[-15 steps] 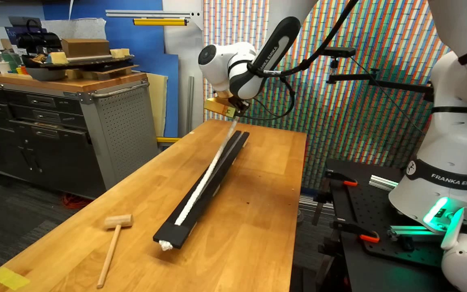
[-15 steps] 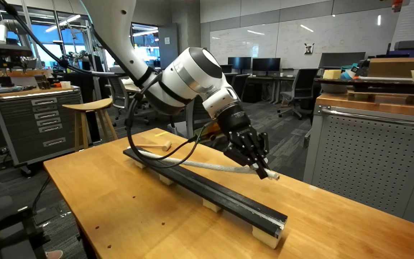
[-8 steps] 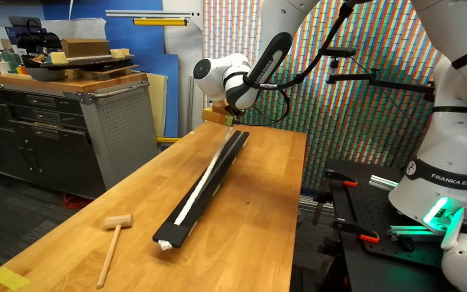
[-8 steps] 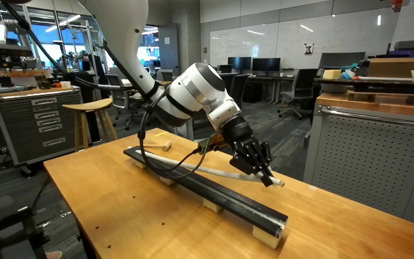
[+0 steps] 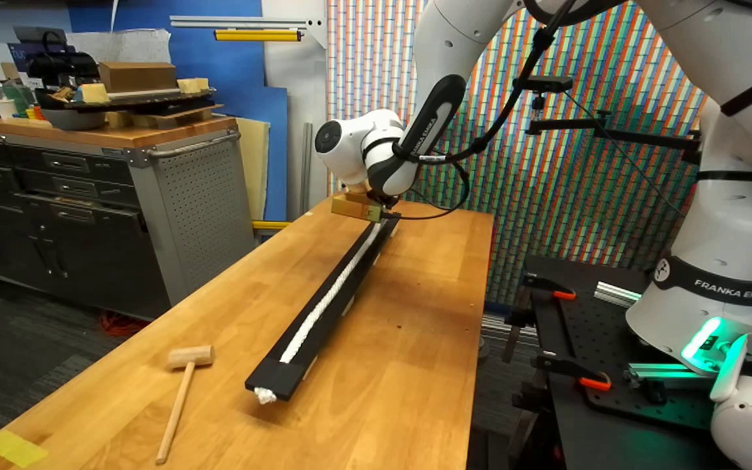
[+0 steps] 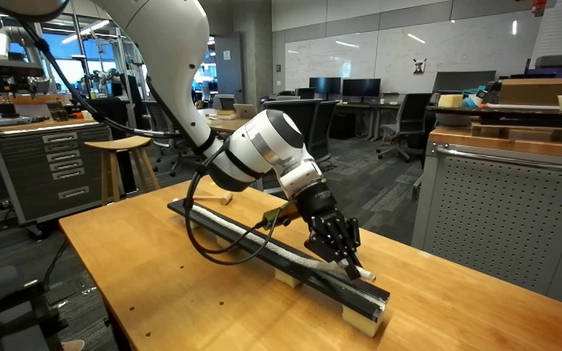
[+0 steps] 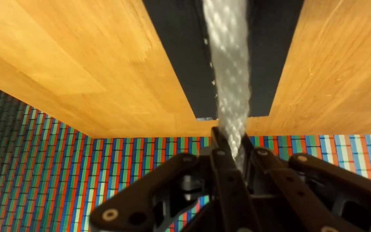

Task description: Align the rope with the black object.

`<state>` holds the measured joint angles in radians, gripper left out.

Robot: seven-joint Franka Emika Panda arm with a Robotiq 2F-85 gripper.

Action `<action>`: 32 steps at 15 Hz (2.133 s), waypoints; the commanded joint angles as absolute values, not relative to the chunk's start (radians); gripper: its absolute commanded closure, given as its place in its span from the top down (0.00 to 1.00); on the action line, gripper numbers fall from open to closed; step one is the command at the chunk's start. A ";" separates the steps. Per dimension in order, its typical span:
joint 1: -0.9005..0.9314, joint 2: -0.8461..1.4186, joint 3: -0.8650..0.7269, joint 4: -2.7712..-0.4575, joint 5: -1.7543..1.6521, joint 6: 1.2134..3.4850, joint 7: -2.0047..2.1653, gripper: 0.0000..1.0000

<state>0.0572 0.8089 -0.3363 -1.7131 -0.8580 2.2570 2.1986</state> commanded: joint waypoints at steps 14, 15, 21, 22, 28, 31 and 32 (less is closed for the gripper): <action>0.017 0.861 -0.321 -1.687 -0.958 2.359 2.128 0.03; 0.015 0.862 -0.320 -1.687 -0.962 2.367 2.125 0.03; 0.022 0.830 -0.333 -1.732 -0.969 2.378 2.146 0.03; 0.023 0.822 -0.331 -1.744 -0.970 2.387 2.152 0.03; 0.027 0.796 -0.325 -1.778 -0.990 2.411 2.171 0.03; 0.026 0.795 -0.326 -1.775 -0.984 2.400 2.180 0.03; 0.027 0.792 -0.328 -1.778 -0.984 2.397 2.186 0.03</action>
